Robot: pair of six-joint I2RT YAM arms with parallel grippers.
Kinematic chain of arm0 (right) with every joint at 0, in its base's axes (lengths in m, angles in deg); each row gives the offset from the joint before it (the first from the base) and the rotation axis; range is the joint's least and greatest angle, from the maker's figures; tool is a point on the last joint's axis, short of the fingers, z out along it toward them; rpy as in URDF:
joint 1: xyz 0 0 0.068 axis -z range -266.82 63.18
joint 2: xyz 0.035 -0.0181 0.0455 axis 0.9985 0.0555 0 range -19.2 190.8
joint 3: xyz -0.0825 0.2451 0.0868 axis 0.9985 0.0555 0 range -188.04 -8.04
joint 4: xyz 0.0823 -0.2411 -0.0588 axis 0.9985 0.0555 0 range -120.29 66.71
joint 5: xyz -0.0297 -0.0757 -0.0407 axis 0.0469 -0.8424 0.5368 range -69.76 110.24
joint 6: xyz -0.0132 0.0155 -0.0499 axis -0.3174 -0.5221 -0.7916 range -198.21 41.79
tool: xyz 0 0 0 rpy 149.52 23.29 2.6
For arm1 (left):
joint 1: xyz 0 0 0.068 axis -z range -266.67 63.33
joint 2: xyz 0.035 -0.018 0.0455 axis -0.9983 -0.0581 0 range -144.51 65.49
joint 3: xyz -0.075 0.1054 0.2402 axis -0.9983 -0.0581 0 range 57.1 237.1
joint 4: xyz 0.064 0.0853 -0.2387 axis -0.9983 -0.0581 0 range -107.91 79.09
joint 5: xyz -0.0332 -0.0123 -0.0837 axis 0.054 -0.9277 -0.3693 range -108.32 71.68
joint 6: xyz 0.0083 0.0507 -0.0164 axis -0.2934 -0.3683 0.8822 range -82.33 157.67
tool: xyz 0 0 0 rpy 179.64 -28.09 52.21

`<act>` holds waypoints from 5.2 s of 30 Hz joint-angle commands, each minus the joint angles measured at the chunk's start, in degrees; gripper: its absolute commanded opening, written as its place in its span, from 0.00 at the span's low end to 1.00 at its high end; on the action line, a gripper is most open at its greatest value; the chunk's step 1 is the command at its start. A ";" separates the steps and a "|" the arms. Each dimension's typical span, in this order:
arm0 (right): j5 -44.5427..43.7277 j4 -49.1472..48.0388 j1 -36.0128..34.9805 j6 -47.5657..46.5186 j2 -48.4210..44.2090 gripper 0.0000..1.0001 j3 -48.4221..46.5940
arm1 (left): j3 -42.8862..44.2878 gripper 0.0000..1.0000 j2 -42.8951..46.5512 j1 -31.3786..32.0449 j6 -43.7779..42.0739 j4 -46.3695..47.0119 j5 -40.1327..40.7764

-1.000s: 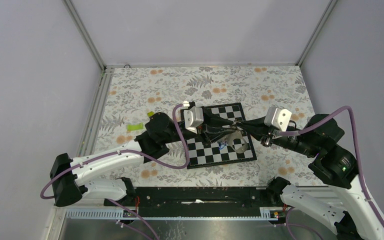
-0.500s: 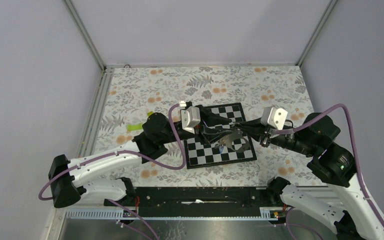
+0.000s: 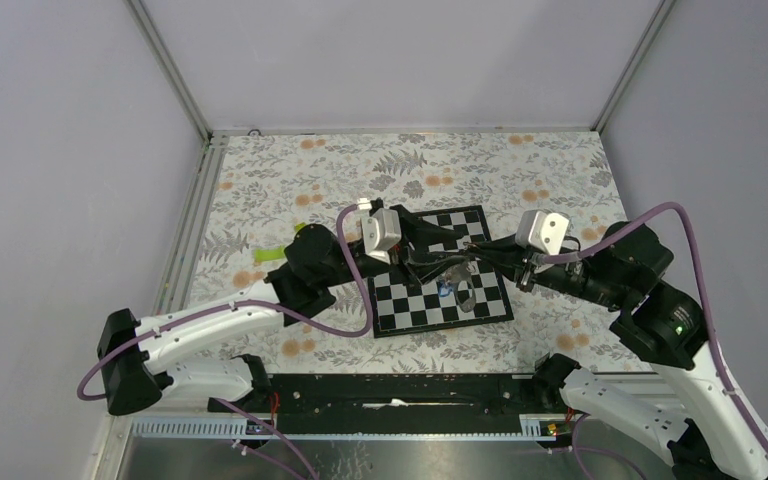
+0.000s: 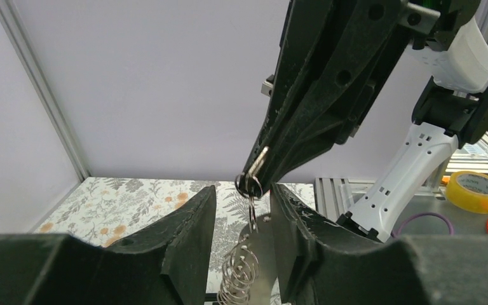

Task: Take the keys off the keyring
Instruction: Remove the key from the keyring.

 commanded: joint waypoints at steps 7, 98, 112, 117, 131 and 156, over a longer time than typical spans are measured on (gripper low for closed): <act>-2.85 3.11 0.11 -2.64 2.23 0.00 -3.15 | 4.09 0.42 -2.13 -0.14 -0.50 3.21 2.82; -1.78 -23.59 -0.02 15.97 -10.85 0.61 24.42 | 41.79 0.00 -12.26 0.92 -51.38 -86.85 19.09; 8.88 -32.76 -0.05 12.00 -10.14 0.65 28.74 | 43.24 0.00 -12.85 6.45 -62.57 -92.65 11.21; 11.81 -34.47 0.01 14.94 -10.44 0.66 30.03 | 45.67 0.00 -12.93 7.57 -63.75 -92.67 7.67; 18.58 -34.81 0.02 18.51 -7.62 0.73 30.21 | 50.72 0.00 -15.00 13.05 -66.75 -93.90 8.10; 27.50 -32.49 0.00 26.93 -5.92 0.33 27.88 | 47.74 0.00 -15.73 15.41 -67.72 -94.20 20.42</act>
